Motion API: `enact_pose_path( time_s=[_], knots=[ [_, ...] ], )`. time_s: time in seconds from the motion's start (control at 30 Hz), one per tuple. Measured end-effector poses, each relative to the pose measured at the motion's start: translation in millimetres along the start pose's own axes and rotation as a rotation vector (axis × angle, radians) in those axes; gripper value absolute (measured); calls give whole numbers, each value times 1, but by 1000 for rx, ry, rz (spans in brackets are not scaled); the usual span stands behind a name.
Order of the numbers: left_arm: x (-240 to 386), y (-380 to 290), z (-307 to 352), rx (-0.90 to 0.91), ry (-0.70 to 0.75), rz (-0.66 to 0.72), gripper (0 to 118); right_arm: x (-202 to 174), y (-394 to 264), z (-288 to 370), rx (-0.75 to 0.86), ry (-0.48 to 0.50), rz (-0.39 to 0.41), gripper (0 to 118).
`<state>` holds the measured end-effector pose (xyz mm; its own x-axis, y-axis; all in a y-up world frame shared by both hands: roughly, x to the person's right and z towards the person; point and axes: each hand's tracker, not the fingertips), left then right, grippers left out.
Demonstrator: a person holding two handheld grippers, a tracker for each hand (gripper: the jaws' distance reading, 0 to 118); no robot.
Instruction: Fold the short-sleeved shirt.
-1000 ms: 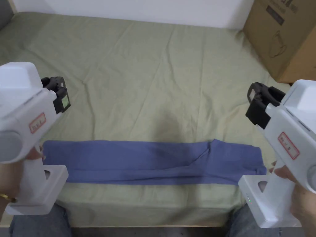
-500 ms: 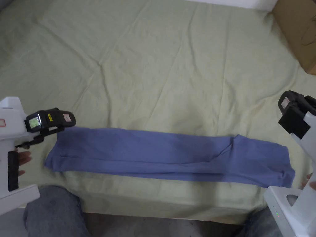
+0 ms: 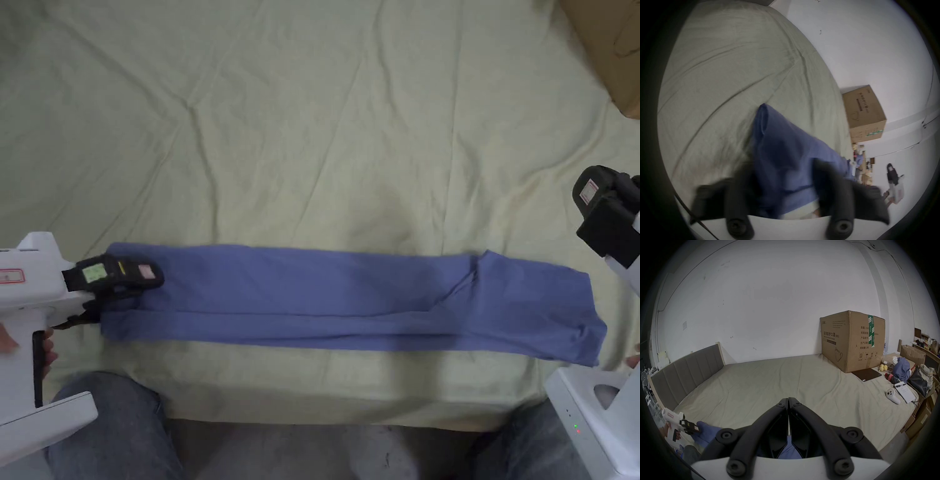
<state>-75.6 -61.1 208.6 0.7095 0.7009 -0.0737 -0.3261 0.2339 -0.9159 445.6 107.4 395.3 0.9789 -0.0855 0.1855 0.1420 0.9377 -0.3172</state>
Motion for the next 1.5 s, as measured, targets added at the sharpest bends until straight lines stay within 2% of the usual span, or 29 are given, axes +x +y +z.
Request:
enact_pose_path(
  time_s=[0.03, 0.07, 0.1, 0.2, 0.3, 0.43, 0.53, 0.7, 0.9, 1.0, 1.23, 1.27, 1.3, 1.37, 1.4, 1.43, 1.47, 1.5],
  knots=[
    [2, -2, -5, -9, 66, -20, 16, 0, 0, 0, 0, 0, 0, 0],
    [5, -2, -10, -25, 120, -42, 15, 0, -1, 0, -3, 3, -1, 0],
    [7, -4, -9, -21, 87, -28, 12, 1, -1, 1, -5, 4, -3, 0],
    [21, -1, -1, -2, 132, -28, 9, 2, -1, 4, -1, 4, 3, 0],
    [56, -8, 13, 38, 233, -176, 9, 6, -1, 7, 1, 8, 5, 0],
    [124, -25, 36, 115, 370, -287, 9, 13, 0, 13, 19, 11, -6, 0],
    [176, -46, 50, 175, 354, -422, 9, 18, 1, 18, 38, 14, -22, 0],
    [241, -71, 43, 172, 260, -543, 9, 28, -2, 28, 55, 22, -64, 0],
    [287, -101, -22, 50, 262, -669, 9, 44, -8, 43, 67, 8, -94, 0],
    [296, -113, -68, -15, 290, -677, 9, 56, -10, 51, 78, -20, -115, 0],
    [294, -151, -174, -125, 434, -713, 9, 88, -17, 70, 78, -100, -142, 0],
    [291, -156, -185, -148, 447, -712, 14, 93, -18, 73, 75, -117, -144, 0],
    [289, -159, -195, -168, 448, -709, 26, 97, -20, 75, 70, -127, -148, 0],
    [284, -166, -206, -201, 428, -675, 58, 104, -23, 77, 60, -150, -159, 0],
    [283, -169, -208, -214, 389, -658, 78, 107, -24, 78, 58, -162, -164, 0],
    [285, -171, -206, -208, 342, -659, 89, 109, -26, 79, 55, -169, -167, 0],
    [288, -170, -205, -210, 302, -647, 93, 110, -26, 79, 52, -174, -171, 0],
    [291, -168, -202, -225, 276, -628, 93, 111, -26, 80, 50, -176, -173, 0]
  ],
)
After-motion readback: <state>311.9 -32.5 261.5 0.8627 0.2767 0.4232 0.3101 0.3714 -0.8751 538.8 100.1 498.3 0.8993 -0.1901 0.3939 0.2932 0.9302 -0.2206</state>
